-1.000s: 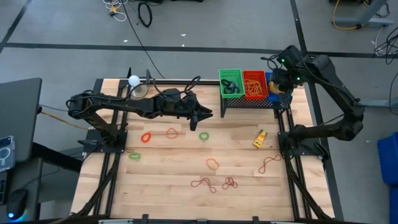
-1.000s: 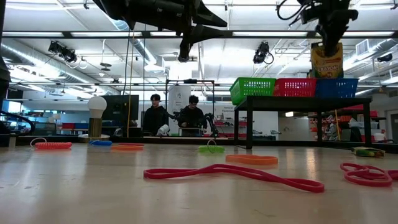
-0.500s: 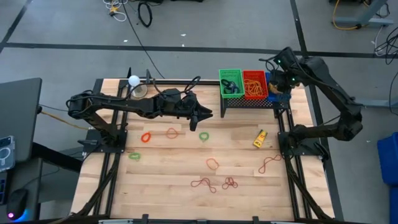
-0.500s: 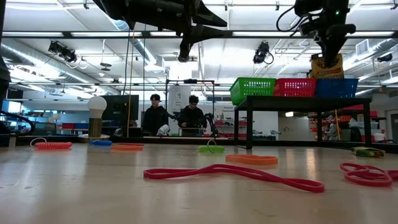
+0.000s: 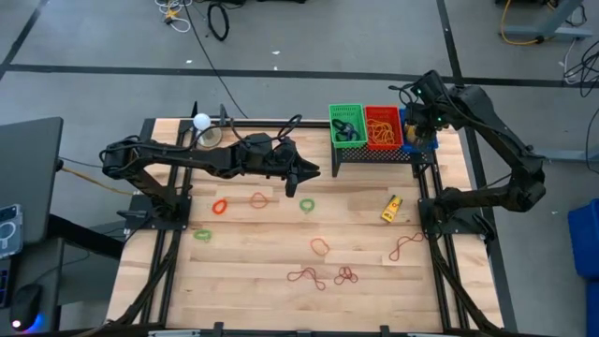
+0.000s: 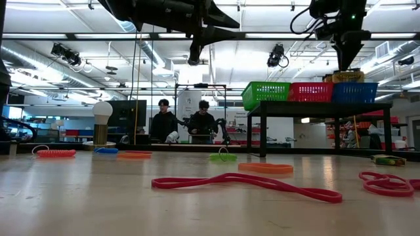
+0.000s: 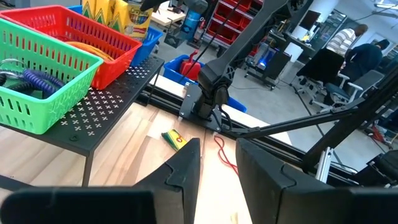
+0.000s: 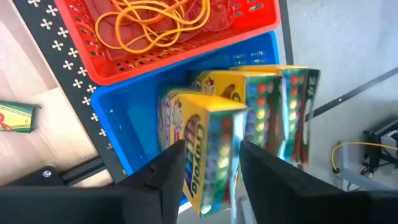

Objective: Pick & Place Office Desk Supplies
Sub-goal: Put the large crayon box into the blue bin, then put the red rubber band into the red bin

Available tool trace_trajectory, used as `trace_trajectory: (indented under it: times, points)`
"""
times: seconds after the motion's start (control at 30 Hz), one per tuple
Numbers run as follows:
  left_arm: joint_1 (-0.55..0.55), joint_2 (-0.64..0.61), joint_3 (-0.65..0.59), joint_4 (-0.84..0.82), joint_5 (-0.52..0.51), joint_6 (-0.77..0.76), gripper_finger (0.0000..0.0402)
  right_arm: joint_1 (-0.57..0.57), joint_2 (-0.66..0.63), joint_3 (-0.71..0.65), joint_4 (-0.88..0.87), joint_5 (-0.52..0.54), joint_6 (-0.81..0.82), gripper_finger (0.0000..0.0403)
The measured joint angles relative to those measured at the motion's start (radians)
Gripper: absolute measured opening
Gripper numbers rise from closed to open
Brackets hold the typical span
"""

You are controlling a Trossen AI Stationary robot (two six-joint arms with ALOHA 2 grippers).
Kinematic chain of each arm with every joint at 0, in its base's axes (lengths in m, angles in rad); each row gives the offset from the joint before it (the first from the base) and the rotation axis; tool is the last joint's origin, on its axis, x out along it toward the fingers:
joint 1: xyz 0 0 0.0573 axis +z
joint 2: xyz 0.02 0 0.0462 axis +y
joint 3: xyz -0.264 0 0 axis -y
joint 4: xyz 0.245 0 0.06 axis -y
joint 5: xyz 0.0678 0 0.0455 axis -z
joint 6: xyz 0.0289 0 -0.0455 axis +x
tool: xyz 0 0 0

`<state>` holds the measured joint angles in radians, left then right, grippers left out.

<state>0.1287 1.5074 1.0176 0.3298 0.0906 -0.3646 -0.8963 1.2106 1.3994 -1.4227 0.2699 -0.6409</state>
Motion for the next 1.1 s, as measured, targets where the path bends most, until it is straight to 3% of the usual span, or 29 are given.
trace_trajectory:
  times: [0.23, 0.43, 0.63, 0.83, 0.93, 1.1]
  points:
    - [0.000, 0.000, 0.000, 0.000, 0.000, -0.001, 0.0108, 0.001, 0.000, 0.000, 0.000, 0.021, 0.035, 0.0164]
    - [0.000, 0.000, 0.000, 0.000, -0.008, -0.023, 0.0108, 0.019, -0.009, 0.018, -0.009, 0.103, 0.102, 0.0163]
    - [0.003, 0.000, 0.000, -0.001, -0.018, -0.119, 0.0108, 0.079, -0.039, 0.090, -0.055, 0.105, 0.253, 0.0115]
    - [-0.024, 0.000, -0.023, -0.068, -0.136, -0.058, 0.0061, 0.208, -0.139, 0.030, 0.032, -0.057, 0.503, 0.0015]
    - [-0.034, 0.000, -0.084, -0.033, -0.141, -0.055, 0.0014, 0.312, -0.199, -0.045, 0.137, -0.080, 0.642, 0.0012]
    - [-0.065, 0.001, -0.223, 0.154, -0.144, -0.028, 0.0006, 0.509, -0.278, -0.178, 0.285, -0.061, 0.818, 0.0005]
